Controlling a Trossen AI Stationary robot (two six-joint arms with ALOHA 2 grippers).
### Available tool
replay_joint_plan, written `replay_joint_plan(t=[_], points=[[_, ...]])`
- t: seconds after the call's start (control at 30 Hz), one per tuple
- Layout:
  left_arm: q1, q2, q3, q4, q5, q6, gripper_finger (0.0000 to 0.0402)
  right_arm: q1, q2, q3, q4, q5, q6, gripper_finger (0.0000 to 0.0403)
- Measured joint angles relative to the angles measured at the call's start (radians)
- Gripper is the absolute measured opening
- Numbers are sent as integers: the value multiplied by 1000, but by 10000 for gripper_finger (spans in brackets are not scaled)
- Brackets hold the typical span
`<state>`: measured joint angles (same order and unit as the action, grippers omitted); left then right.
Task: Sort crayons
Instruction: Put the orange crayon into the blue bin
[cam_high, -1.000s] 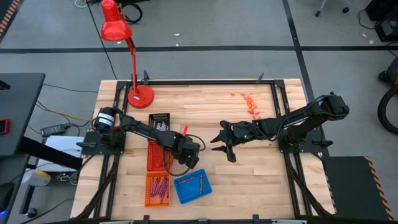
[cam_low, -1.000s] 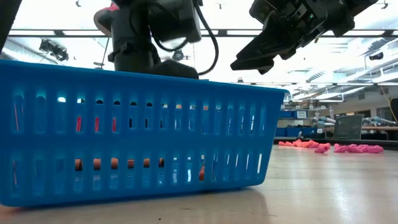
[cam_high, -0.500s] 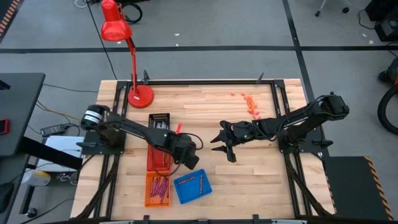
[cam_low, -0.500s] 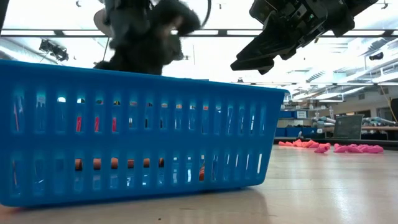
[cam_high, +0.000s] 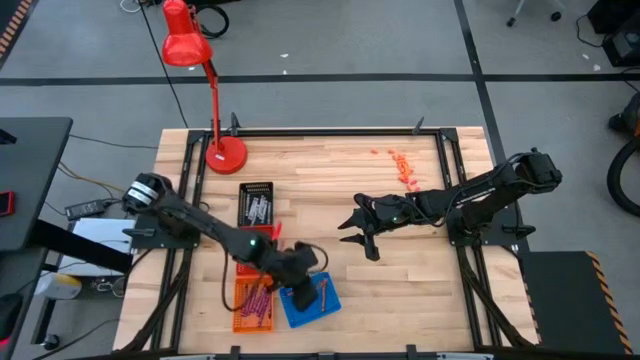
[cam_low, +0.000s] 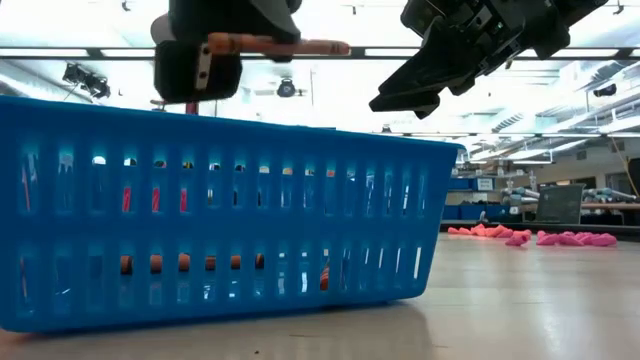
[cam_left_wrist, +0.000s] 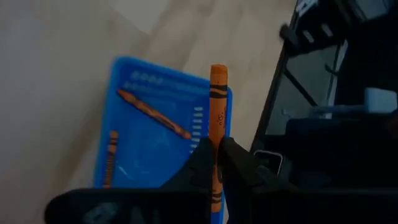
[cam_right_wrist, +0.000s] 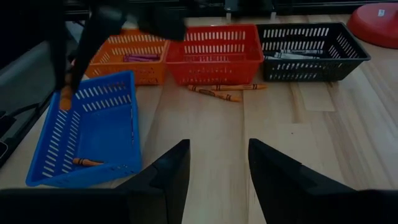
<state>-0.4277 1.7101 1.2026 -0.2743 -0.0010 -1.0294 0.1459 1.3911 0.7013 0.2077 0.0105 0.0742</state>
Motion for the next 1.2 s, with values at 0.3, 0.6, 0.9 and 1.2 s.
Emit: replay_joint_plan(t=[0.3,0.6,0.9,1.2], points=[[-70,94,1,-7,15,-82,21,-2,0,0,0,0,-6,166],[-82,126,1,-46,21,-86,54,-6,0,0,6,0,1,166],[-77,125,1,-50,16,-81,104,-6,0,0,7,0,5,166],[3,62,1,-57,156,-85,102,-6,0,0,7,0,-3,166]])
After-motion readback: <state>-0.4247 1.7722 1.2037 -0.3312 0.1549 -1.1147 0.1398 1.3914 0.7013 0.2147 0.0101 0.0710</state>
